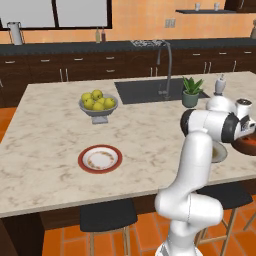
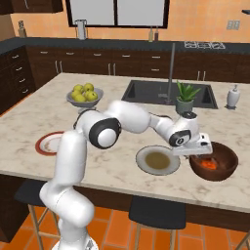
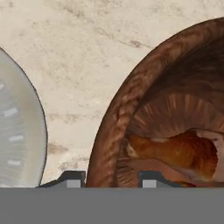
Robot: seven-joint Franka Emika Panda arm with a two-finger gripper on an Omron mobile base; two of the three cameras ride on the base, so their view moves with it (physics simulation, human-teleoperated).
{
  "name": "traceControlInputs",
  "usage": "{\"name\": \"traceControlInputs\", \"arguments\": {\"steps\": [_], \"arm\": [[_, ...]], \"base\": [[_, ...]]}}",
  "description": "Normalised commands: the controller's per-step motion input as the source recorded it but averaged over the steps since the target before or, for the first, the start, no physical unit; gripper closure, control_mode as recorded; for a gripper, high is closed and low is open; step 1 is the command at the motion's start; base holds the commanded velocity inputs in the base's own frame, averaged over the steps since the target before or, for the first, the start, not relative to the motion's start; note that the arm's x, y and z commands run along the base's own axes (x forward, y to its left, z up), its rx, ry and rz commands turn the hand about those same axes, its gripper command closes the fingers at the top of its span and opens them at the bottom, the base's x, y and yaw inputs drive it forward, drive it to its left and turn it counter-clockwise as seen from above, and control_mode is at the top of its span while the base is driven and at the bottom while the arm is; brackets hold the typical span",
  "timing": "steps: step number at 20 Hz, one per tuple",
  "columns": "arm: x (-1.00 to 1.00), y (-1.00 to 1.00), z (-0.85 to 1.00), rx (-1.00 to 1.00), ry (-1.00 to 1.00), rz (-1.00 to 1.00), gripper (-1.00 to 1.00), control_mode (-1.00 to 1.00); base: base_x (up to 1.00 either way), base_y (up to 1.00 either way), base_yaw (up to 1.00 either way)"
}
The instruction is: Pick the chicken drumstick and squash from their plates and place them in the bowl. Then put the bowl in the fridge.
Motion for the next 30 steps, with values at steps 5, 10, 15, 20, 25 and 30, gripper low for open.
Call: {"name": "traceControlInputs", "arguments": {"steps": [5,10,15,20,25,30], "arm": [[-0.05,-0.27,-0.32,0.05,-0.11,0.40,1.00,-1.00],[-1.00,0.42,1.00,0.01,0.09,0.45,1.00,-1.00],[-1.00,1.00,0.67,0.00,0.11,0.40,1.00,-1.00],[-0.99,1.00,0.49,0.00,0.06,0.29,1.00,-1.00],[-0.55,1.00,0.19,0.01,0.03,0.20,1.00,-1.00],[-0.11,1.00,0.18,-0.01,0.00,0.31,1.00,-1.00]], "base": [[0.00,0.00,0.00],[0.00,0.00,0.00],[0.00,0.00,0.00],[0.00,0.00,0.00],[0.00,0.00,0.00],[0.00,0.00,0.00]]}}
